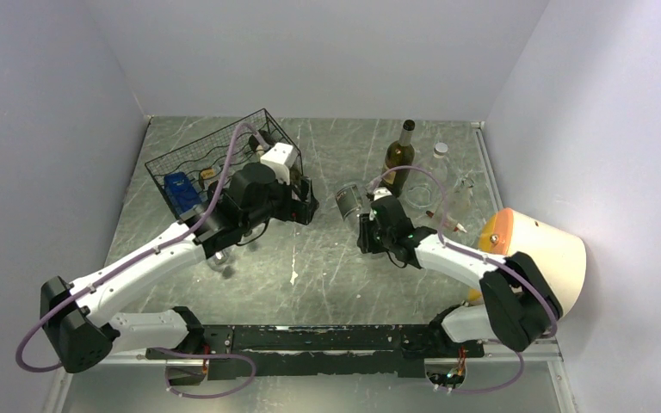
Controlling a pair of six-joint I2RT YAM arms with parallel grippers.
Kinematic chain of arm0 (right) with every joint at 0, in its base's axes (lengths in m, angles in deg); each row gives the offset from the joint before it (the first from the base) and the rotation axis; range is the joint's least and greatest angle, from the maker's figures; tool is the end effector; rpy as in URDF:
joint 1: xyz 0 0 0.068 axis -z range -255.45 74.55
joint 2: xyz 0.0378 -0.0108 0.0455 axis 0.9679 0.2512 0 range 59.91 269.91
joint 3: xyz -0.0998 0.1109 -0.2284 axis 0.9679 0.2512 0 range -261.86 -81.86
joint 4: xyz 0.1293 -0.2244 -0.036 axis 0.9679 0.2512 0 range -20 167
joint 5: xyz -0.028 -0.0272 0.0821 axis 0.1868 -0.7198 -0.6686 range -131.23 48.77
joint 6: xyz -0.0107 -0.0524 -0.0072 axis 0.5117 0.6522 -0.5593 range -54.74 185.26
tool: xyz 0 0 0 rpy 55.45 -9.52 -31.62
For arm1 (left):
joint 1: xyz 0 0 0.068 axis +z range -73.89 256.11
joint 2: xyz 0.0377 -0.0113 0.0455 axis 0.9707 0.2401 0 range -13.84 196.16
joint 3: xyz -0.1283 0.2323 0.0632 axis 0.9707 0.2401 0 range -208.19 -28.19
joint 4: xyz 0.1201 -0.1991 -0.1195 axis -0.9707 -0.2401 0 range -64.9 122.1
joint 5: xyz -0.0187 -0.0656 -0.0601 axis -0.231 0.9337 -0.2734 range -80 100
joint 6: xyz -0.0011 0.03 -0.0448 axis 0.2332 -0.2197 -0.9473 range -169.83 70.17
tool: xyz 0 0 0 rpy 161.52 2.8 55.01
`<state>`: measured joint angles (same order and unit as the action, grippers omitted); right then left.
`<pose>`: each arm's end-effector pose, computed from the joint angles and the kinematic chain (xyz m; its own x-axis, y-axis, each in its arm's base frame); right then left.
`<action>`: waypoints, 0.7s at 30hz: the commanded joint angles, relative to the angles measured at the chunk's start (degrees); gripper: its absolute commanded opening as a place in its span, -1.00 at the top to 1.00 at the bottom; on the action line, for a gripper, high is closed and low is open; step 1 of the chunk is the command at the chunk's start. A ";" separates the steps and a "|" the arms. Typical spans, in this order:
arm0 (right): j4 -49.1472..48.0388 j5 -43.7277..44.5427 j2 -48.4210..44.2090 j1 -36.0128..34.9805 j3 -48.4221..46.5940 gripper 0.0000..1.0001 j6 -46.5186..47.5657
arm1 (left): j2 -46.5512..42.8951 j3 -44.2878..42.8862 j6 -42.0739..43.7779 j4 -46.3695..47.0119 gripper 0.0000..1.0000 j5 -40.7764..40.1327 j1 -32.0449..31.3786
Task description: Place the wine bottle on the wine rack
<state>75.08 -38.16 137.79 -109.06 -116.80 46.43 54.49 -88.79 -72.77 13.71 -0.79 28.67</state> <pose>0.2160 0.1412 0.1672 -0.7548 -0.1146 -0.6459 -0.2950 0.9387 0.1782 0.1883 -0.1953 0.3373 -0.5120 -0.0087 -0.8590 0.4455 0.8523 -0.2742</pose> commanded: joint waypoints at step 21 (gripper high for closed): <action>-3.28 -8.15 2.96 -7.11 -32.78 1.00 1.51 | -19.76 -2.30 6.31 -1.73 -0.97 -24.87 1.03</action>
<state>80.94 -46.44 137.44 -114.00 -137.68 46.43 37.51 -89.46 -68.49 12.37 -20.55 29.21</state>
